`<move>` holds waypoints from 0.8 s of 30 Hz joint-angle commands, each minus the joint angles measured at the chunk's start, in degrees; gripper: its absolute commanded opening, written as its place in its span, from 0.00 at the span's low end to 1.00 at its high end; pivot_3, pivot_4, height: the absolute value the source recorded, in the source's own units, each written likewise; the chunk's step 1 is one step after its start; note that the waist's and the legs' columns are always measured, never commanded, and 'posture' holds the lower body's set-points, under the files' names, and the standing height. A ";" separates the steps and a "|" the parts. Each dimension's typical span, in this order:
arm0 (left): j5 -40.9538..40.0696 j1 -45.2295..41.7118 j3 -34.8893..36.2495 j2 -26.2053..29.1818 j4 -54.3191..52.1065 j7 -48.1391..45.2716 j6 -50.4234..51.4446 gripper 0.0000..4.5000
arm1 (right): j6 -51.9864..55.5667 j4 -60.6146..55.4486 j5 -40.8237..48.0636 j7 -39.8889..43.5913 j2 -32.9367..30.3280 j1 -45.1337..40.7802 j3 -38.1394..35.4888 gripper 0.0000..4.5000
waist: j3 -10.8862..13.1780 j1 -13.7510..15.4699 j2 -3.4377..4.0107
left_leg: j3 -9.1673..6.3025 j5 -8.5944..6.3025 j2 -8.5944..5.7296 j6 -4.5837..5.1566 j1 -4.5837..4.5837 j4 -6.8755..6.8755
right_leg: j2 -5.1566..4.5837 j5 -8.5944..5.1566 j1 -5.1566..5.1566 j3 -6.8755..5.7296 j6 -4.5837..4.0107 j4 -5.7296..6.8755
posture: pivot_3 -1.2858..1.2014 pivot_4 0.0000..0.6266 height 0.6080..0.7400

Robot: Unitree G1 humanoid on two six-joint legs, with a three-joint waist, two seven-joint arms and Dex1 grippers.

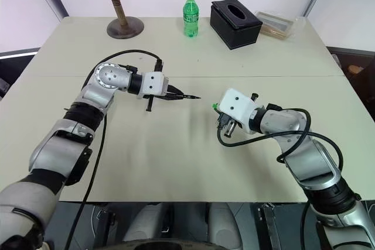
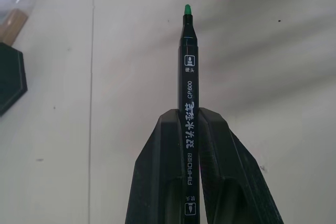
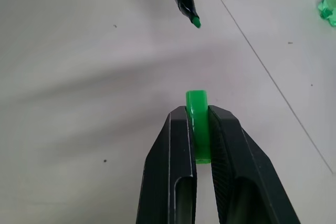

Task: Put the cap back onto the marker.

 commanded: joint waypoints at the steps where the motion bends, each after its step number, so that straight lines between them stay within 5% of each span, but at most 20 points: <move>1: -0.11 -1.65 0.47 -0.22 0.31 -0.03 -1.84 0.00 | 0.09 -1.71 -0.22 -0.30 0.17 -1.87 0.19 0.01 | 0.00 -0.06 0.00 | 0.00 0.00 0.00 0.00 0.00 0.00 | 0.00 0.00 0.00 0.00 0.00 0.00 | 0.52 0.24 1.00; 24: -0.28 -2.71 0.53 -1.92 1.12 -1.14 -2.83 0.00 | 1.14 -0.87 -0.18 -0.73 2.17 -6.04 3.02 0.01 | 0.00 -0.07 0.00 | 0.00 0.00 0.00 0.00 0.00 0.00 | 0.01 0.00 -0.02 0.00 0.00 0.01 | 0.52 0.24 1.00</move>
